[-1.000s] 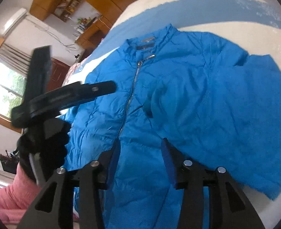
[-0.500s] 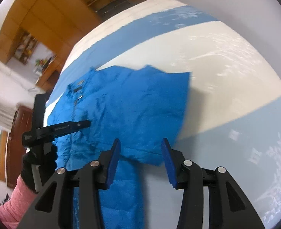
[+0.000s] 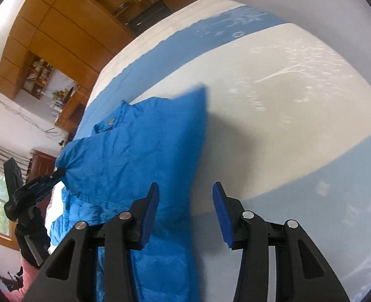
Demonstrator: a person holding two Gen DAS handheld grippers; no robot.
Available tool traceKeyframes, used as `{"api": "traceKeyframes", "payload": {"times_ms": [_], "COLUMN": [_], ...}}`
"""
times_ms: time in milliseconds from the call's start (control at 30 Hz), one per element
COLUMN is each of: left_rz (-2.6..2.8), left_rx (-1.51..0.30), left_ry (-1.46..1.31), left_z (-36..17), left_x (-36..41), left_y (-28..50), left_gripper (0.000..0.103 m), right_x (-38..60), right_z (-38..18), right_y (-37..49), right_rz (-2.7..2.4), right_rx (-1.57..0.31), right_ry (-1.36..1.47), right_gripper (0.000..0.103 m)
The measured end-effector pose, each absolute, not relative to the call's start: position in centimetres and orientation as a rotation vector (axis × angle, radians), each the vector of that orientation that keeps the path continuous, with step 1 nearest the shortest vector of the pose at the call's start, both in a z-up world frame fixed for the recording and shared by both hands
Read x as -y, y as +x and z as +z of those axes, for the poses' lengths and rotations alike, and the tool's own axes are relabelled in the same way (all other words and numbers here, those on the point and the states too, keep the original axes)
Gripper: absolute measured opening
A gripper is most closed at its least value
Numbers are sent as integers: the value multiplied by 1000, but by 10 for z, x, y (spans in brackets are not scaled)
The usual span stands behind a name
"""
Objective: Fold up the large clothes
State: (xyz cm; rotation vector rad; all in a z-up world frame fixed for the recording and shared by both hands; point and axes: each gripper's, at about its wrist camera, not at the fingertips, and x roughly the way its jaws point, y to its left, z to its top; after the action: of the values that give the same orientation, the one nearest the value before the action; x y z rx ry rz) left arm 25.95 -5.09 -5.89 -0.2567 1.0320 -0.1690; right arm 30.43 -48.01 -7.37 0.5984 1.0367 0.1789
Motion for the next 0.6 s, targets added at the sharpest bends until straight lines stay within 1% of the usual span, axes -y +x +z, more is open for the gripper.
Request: {"api": "traceKeyframes", "payload": {"times_ms": [100,267,433,500,567,600], "left_rz": [-86,43,73,92,92,90], "left_rx": [-1028,-1058,-1157,-1206,-1212,-1207], "left_ry": [-248,-250,-215,-203,-194,-179], "left_z": [-60,-76,-117,-136,-146,-148], "left_x": [22,-19,-33,-36,-37,-37], "left_y": [257,266,282,286,285,285], "left_gripper": [18,18,19,22,26,27], "right_x": [458,425,400,395,392,391], "right_z": [-75,-80,-106,-122,-135,-138], "right_y": [325,352,375,377,377,377], "right_rz": [249,325,297,258,253,252], "right_rx": [-1042,-1067,-1177,-1226,-1251,-1256], "right_ry": [589,567,494,467,462,463], "right_gripper": [45,45,45,43,42,42]}}
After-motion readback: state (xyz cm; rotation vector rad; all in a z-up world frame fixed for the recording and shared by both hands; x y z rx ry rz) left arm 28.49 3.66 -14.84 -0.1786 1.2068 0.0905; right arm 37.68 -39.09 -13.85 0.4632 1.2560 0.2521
